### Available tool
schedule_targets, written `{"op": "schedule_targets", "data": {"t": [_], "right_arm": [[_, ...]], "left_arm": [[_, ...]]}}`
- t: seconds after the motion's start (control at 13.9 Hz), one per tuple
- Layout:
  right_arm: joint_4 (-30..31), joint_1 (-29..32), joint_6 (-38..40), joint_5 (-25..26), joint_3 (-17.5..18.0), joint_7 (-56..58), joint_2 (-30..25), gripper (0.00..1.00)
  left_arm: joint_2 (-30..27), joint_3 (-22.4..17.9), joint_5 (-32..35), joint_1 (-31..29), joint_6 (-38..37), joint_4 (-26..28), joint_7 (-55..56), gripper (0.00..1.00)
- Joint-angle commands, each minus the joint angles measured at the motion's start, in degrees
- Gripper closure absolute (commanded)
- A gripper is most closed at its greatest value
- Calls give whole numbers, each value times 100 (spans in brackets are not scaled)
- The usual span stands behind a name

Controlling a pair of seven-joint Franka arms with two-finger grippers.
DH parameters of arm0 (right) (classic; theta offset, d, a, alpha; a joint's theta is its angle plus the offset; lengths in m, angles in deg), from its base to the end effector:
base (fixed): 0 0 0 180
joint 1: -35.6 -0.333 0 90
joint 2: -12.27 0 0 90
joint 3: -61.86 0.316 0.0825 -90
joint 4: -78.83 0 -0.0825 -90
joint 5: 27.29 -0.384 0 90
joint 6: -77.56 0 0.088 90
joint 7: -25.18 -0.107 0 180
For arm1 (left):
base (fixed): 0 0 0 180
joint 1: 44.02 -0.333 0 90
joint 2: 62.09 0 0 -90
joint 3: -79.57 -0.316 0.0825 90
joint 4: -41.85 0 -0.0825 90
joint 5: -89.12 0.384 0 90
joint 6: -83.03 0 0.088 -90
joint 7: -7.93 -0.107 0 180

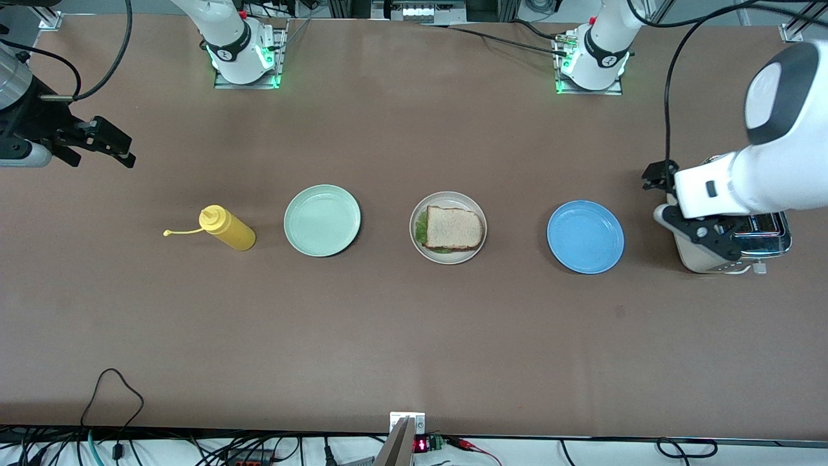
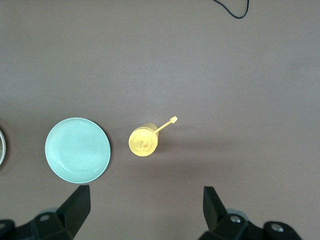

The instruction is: Make sandwich in beige plate with both arms

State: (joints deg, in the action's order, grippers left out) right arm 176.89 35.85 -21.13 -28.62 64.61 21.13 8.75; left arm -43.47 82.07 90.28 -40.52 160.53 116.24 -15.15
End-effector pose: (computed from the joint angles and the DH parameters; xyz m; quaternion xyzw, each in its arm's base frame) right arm 0.5472 0.0268 0.6049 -0.9992 0.0148 -0.0355 0.0121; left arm 0.6203 -0.0583 0.5419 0.9594 -0.2478 -0.1337 0.0170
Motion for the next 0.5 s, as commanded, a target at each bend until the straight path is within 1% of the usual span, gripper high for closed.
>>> {"op": "schedule_targets", "data": {"t": [0.0, 0.07, 0.14, 0.22, 0.36, 0.43], "right_arm": [[-58, 72, 25, 27, 15, 88, -18, 0], [-93, 72, 33, 10, 15, 97, 0, 0], [-146, 72, 51, -8, 15, 106, 52, 0], [-172, 81, 51, -26, -3, 97, 70, 0], [-173, 81, 51, -52, -73, 79, 88, 0], [-173, 81, 51, -52, -73, 71, 88, 0]], "left_arm": [[-384, 32, 61, -306, -104, 109, 782, 0], [-586, 32, 69, -332, 105, 284, 1440, 0], [-831, 32, 52, -333, 429, 599, 2046, 0], [-1138, 32, 17, -333, 876, 1055, 2522, 0], [-1701, 41, 8, -490, 1755, 1961, 2563, 0], [-2043, 41, 8, -543, 1924, 2391, 2449, 0]]}}
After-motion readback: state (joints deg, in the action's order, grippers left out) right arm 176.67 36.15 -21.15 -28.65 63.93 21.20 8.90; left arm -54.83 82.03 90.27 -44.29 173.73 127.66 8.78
